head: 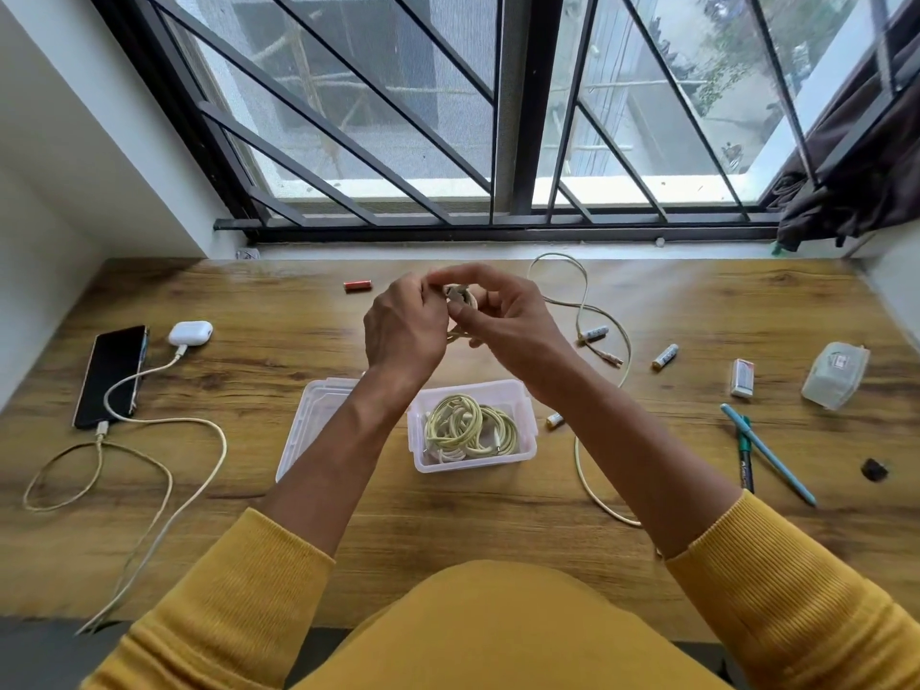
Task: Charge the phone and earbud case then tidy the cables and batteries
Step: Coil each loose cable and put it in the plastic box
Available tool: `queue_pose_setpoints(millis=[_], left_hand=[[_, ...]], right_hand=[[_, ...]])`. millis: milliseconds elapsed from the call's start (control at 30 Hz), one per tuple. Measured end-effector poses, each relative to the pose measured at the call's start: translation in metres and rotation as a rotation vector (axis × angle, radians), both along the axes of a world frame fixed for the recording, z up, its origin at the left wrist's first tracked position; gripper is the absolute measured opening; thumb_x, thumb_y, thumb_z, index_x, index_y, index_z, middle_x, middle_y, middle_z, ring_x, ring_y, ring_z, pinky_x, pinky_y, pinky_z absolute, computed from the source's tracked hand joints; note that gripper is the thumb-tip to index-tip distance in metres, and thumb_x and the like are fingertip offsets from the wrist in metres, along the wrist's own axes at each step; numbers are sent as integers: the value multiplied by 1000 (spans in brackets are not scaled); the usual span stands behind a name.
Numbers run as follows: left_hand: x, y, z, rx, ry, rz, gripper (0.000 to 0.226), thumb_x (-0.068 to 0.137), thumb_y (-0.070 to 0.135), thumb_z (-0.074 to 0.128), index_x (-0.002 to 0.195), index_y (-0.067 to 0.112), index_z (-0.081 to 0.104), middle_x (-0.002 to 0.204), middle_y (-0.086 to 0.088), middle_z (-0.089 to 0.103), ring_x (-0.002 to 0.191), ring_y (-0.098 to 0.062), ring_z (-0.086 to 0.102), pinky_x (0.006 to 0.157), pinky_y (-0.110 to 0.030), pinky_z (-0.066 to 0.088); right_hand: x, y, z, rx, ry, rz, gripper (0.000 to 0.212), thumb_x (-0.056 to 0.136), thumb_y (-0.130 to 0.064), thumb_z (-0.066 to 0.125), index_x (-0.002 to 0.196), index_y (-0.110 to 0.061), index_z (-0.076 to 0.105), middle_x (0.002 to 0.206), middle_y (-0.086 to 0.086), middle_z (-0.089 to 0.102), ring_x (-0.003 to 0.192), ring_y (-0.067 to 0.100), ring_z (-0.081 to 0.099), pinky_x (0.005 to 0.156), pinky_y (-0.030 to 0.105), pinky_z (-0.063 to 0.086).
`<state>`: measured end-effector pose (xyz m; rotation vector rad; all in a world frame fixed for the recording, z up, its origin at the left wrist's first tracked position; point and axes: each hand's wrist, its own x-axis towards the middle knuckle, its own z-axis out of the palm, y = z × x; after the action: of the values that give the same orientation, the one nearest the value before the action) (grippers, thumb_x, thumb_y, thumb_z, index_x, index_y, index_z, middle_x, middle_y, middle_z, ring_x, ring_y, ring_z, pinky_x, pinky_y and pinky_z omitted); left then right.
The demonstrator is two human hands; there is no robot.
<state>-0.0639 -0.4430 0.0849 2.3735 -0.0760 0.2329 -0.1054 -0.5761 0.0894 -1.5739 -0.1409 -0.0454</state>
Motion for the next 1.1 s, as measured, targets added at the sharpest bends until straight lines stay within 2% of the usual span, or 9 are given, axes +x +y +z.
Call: queue_pose_setpoints(millis=[67,133,233,333,433,567,733,900,1100], left_hand=[[1,0,0,-6,12,3,43,114,34,37,111,11,72,105,-17,76,98,-39,68,73,-35,36],[1,-1,0,4,25,7,48,114,37,34,104,11,72,101,-17,75,97,-41,66,73,-37,35],[-2,-1,-2,10,44,27,48,114,37,33,84,11,59,83,-13,67,83,-38,60,69,-37,30],[-8,-1,-3,18,48,56,45,115,35,33,81,13,53,73,-2,53,75,-28,51,67,-36,26],[-7,-1,-4,50,13,69,45,114,37,32,84,15,57,84,-13,67,76,-28,52,68,-36,29],[-7,-2,-6,117,-22,85,53,114,40,30,99,9,71,96,-17,74,82,-34,62,68,-36,32],[-6,3,-5,190,-38,66,53,114,39,29,100,11,72,97,-16,75,85,-36,64,69,-36,32],[-5,0,6,-2,96,-74,49,115,38,32,79,14,56,75,-6,61,76,-31,59,66,-42,36],[-5,-1,-6,-139,245,-112,57,112,51,28,77,18,58,78,-8,67,76,-34,61,73,-46,51]], right_hand=[[2,3,-2,-52,-43,-75,19,99,-7,71,117,-11,77,77,29,63,66,35,52,58,44,44],[3,7,-6,-125,-70,-187,14,95,-13,77,106,-21,81,84,10,73,73,41,63,65,52,57],[4,6,-8,-294,-84,-402,15,86,-24,87,95,-33,79,106,-16,65,103,13,65,93,45,57],[4,-1,-4,-384,-127,-408,16,83,-30,88,94,-35,77,110,-7,62,109,10,61,89,45,59],[4,-6,1,-371,-130,-388,15,85,-26,87,93,-31,75,100,-12,72,101,6,67,83,46,62],[4,-9,7,-264,-175,-404,13,87,-12,85,93,-17,75,86,-8,76,80,4,73,76,29,61],[0,-13,3,-37,-98,-404,12,92,-5,78,103,-3,73,89,10,75,80,15,74,73,32,64],[2,-14,2,106,46,-388,15,99,-9,72,112,-2,68,93,11,72,83,18,70,76,35,63],[-1,-17,-1,58,177,-171,24,99,-19,73,120,-9,65,109,22,75,96,27,75,83,44,64]])
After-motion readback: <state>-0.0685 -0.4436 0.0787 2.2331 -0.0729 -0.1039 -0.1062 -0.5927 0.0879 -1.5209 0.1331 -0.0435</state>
